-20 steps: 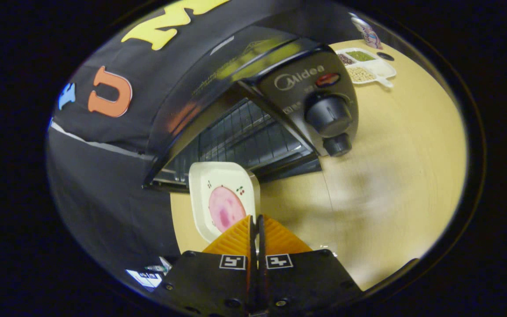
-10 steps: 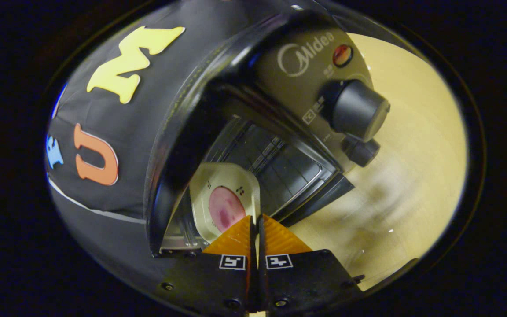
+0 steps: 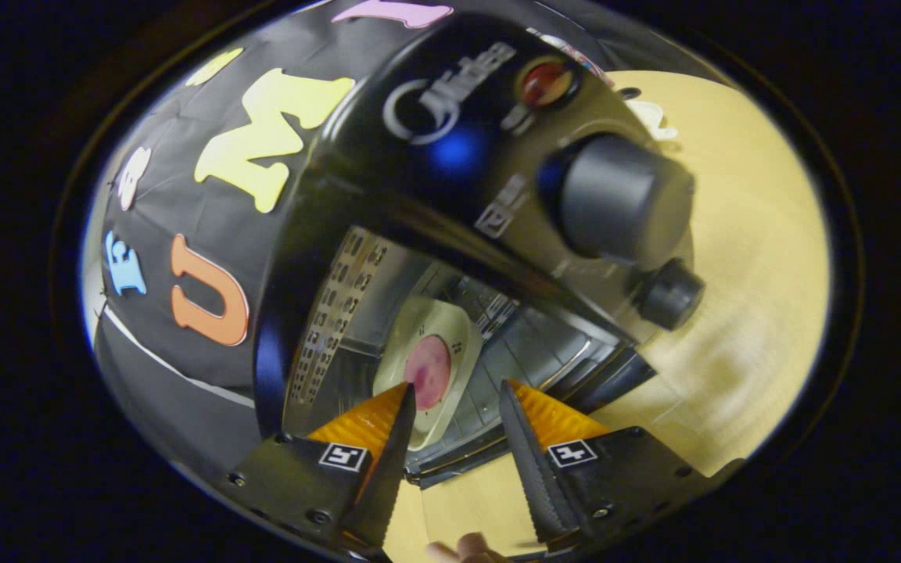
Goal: Open the electric oven with the left hand, put the food in, and close the electric oven.
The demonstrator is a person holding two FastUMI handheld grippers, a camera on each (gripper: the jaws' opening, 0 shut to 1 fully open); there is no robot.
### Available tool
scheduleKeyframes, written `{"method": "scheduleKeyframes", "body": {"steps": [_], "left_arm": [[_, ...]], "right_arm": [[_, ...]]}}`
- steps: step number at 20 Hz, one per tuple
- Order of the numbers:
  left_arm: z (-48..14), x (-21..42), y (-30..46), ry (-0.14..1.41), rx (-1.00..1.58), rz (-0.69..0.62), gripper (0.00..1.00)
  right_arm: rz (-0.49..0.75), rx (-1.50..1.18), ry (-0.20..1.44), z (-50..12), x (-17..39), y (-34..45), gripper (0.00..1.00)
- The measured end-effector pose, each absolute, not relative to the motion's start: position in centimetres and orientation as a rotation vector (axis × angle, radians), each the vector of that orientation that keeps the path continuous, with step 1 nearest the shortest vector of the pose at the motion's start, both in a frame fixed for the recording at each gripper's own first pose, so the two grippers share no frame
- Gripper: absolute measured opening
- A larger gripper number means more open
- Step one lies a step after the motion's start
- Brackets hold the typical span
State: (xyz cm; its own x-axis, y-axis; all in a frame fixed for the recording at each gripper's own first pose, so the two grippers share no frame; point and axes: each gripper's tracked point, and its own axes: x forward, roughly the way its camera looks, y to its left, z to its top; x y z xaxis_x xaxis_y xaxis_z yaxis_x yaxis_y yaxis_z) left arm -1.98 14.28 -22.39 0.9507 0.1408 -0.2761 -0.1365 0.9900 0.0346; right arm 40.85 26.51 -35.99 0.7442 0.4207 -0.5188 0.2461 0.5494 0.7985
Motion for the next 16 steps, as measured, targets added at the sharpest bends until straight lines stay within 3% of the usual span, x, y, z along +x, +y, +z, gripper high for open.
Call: {"method": "scheduleKeyframes", "body": {"steps": [2, 6, 16], "left_arm": [[-22.4, -1.8, 14.2, 0.293, 0.013, 0.147, 0.97], [-22.7, -1.1, 13.3, 0.325, 0.0, 0.151, 0.96], [-26.7, 4.4, 7.4, 0.459, -0.021, 0.034, 0.97]], "right_arm": [[0.114, 0.953, 0.734, -36.0, 39.6, 24.7, 0.8], [0.202, 0.819, 0.626, -33.3, 36.7, 22.0, 0.94], [0.277, 0.484, 0.331, -24.0, 29.0, 11.8, 1.0]]}}
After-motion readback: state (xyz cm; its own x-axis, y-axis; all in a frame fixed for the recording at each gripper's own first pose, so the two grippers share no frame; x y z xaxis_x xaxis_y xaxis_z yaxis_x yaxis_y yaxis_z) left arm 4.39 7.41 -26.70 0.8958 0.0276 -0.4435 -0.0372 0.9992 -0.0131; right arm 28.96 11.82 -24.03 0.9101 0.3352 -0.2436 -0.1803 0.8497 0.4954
